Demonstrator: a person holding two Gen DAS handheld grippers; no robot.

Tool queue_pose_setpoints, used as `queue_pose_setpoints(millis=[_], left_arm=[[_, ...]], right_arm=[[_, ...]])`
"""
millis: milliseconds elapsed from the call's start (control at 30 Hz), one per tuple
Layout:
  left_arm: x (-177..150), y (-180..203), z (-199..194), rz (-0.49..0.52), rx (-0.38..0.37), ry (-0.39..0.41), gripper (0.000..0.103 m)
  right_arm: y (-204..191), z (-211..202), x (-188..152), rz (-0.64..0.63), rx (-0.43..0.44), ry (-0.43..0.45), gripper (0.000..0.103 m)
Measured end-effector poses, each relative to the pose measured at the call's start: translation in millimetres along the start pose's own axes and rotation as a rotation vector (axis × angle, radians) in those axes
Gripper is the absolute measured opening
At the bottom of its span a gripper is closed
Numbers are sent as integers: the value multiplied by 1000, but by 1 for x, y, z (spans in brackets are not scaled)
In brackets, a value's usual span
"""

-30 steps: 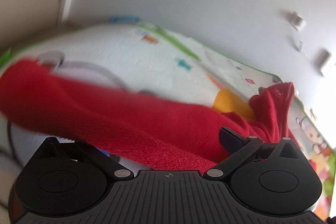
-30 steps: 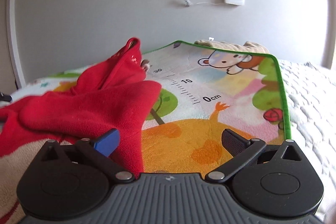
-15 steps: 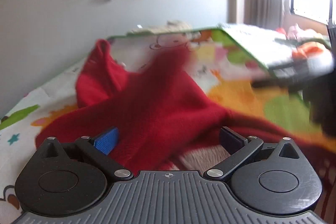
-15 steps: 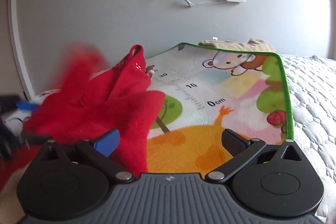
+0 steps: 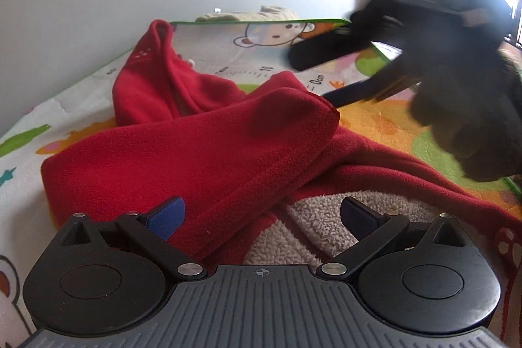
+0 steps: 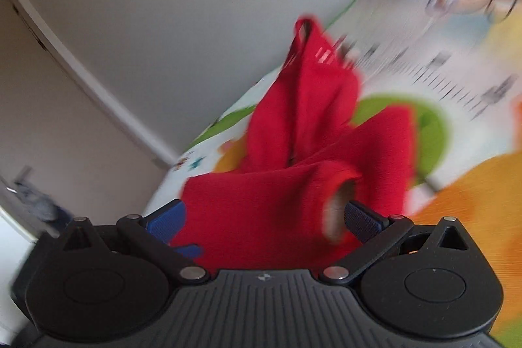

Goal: Fold clothes

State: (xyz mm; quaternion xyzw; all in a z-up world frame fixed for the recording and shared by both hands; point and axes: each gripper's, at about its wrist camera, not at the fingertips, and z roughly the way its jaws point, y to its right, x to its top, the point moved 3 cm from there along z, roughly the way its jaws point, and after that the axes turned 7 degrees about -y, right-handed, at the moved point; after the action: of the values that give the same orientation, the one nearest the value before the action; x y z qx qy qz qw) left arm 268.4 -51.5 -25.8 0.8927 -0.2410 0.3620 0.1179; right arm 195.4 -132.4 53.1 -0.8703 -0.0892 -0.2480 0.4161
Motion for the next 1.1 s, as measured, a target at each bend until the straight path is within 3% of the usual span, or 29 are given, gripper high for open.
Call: queue_pose_setpoints(millis=[67, 133, 267, 333, 433, 500, 700, 833, 867, 1033, 1100], left_arm=[[1, -2, 2, -12, -7, -11, 103], [5, -2, 3, -24, -12, -17, 103], [16, 3, 11, -29, -28, -10, 103], [18, 9, 21, -20, -32, -30, 103], [17, 13, 35, -30, -27, -58, 103], [17, 16, 37, -17, -8, -59, 103], [15, 19, 27, -22, 5, -64, 103], [7, 22, 2, -19, -12, -31, 103], [4, 23, -4, -17, -19, -26, 103], [-7, 26, -12, -25, -23, -25, 103], [-9, 26, -11, -36, -15, -31, 103]], right_arm=[[6, 16, 7, 66, 85, -38, 103], [7, 17, 13, 107, 160, -11, 103], [-3, -33, 29, 101, 399, 148, 103], [-9, -59, 32, 61, 409, 212, 103], [-16, -87, 30, -28, 250, 286, 103], [-12, -91, 24, -50, 79, 291, 103], [1, -63, -7, -117, -309, 211, 103], [1, -39, -26, -253, -578, 159, 103], [1, -36, -29, -277, -603, 156, 103], [-15, -23, -36, -313, -552, 167, 103], [-20, -17, -36, -343, -583, 165, 103]])
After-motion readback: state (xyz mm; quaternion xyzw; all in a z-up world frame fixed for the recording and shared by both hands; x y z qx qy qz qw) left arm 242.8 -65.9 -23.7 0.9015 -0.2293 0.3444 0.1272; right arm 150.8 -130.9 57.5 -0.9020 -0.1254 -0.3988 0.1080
